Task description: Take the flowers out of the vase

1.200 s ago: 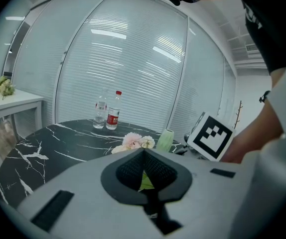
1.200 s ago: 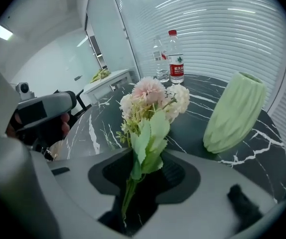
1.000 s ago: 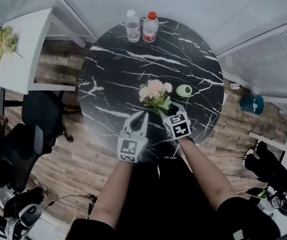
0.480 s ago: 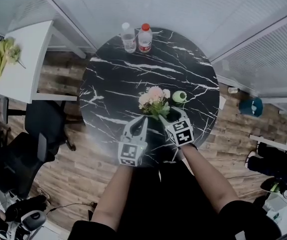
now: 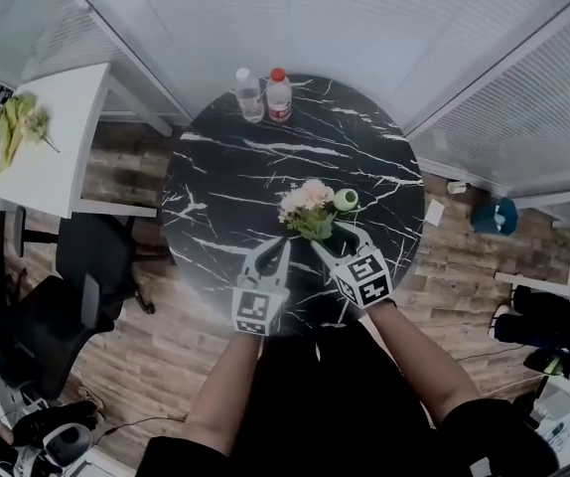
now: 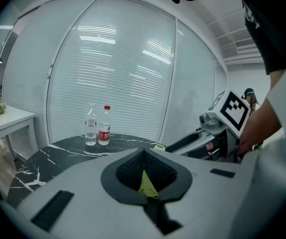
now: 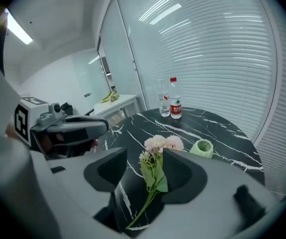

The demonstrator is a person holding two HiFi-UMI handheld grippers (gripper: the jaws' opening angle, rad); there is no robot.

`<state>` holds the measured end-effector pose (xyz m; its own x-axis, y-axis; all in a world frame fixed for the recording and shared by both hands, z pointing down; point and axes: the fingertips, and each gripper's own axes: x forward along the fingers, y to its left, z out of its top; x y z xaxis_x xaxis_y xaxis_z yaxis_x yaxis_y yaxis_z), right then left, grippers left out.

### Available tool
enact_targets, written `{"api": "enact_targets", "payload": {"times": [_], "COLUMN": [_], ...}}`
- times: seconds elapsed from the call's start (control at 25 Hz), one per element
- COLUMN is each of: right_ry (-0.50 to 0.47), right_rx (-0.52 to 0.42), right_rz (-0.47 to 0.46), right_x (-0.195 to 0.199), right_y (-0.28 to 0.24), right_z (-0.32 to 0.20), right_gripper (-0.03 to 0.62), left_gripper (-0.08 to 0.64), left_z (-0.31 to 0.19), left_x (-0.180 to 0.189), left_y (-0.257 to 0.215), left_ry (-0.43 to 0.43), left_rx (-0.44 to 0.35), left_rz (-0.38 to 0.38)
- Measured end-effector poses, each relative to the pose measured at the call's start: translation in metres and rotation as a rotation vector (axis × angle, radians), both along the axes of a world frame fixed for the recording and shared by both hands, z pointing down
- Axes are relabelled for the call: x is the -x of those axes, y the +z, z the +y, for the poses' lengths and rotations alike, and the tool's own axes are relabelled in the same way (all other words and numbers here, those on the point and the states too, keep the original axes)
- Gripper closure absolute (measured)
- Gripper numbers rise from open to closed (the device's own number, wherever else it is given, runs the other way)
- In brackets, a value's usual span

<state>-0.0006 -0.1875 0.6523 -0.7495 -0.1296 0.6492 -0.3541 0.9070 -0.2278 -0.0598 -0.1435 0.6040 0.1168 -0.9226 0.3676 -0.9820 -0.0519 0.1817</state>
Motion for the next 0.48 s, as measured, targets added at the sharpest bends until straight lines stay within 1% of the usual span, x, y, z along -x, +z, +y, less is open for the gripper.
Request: {"api": "enact_targets", "payload": {"times": [0.32,0.48], "right_ry": [-0.057,-0.072], "right_rx": [-0.054,-0.113], "right_rz": [-0.206,-0.314], "right_x": [-0.01,-0.018], "right_y": [-0.083,-0.134], "right_z": [0.008,0.009], "right_gripper": [0.37,0.424], "left_gripper": [0.549,0.549], "left_z": [-0.001,-0.002], "left_x": [-0.019,-0.028], "left_y": [-0.054,-0.088], "left_ry": [0.063,0.088], "left_rx": [-0.047,-0.086], "left_rz": [-0.027,-0.03]}}
